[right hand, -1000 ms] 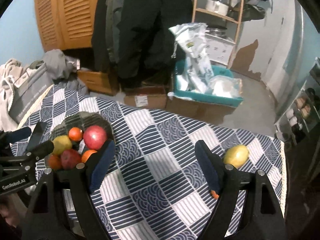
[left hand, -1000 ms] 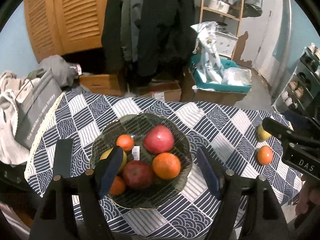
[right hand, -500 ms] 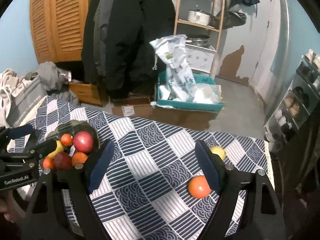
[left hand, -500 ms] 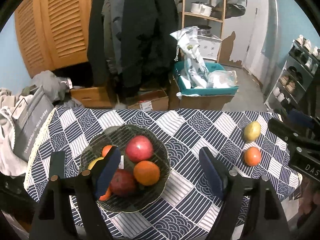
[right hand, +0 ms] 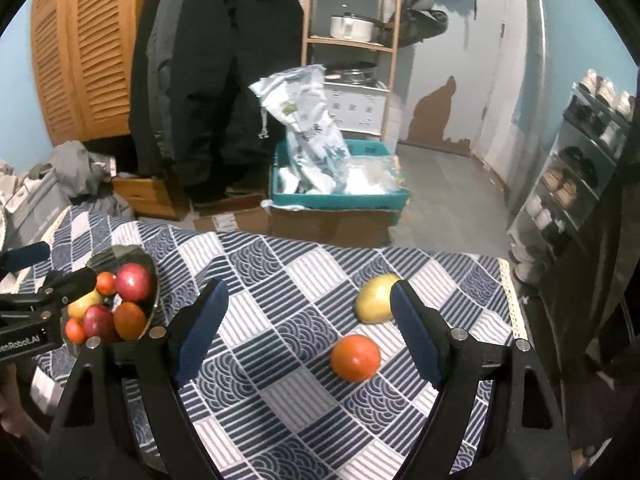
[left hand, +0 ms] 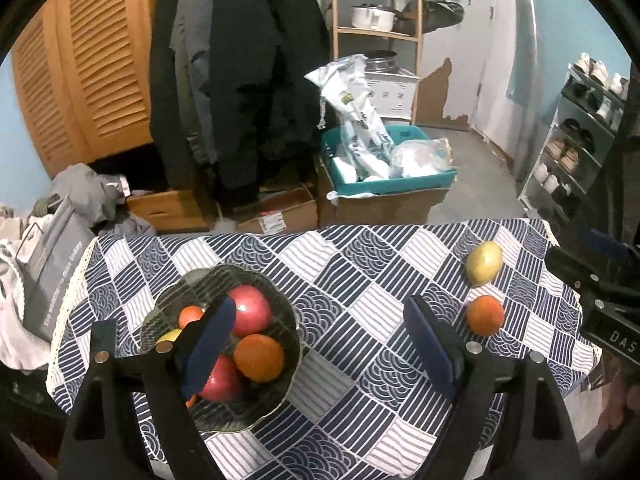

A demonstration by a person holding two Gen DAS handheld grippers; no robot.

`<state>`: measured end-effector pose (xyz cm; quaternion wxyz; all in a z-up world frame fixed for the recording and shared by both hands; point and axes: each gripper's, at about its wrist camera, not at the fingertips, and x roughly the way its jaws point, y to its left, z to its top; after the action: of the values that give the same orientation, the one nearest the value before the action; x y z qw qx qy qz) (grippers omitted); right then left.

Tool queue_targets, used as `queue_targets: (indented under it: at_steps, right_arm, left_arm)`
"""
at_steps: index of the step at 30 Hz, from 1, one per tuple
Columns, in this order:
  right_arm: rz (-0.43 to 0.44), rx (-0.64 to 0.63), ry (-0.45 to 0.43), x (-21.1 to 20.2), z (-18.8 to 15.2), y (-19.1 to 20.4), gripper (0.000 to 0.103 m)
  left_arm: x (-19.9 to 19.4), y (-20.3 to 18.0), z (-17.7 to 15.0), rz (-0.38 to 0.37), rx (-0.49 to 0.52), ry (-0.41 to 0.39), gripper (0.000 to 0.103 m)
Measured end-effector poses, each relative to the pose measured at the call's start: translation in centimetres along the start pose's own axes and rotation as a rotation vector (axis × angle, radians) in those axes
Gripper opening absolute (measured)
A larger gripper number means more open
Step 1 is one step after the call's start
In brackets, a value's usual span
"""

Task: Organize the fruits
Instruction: 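Move both open tools from the plate toward the yellow pear and tangerine, then grasp the yellow pear with the right tool while the left tool grasps the tangerine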

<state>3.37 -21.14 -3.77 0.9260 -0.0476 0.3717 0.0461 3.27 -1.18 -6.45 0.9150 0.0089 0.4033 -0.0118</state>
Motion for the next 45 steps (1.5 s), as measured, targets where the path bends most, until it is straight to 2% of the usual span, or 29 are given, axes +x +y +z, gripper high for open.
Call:
queue_targets:
  at_steps: [11, 22, 36, 45]
  right_arm:
    - [-0.048, 0.075, 0.024, 0.3, -1.2, -4.5, 0.082]
    - [-0.024, 0.149, 0.113, 3.7, -2.1, -8.0, 0.082]
    - [0.001, 0.261, 0.278, 13.0, -2.7, -10.9, 0.082]
    - [0.019, 0.327, 0.36, 18.4, -3.5, -11.7, 0.082]
  left_arm:
    - [0.8, -3.3, 0.8, -0.009, 0.05, -0.005, 0.087]
    - [3.4, -5.1, 2.3, -0.019, 0.046, 0.006, 0.087]
    - [10.3, -7.5, 4.4, -0.046, 0.032, 0.073, 0.087]
    - [16.0, -8.2, 4.7, -0.06, 0.013, 0.16, 0.087]
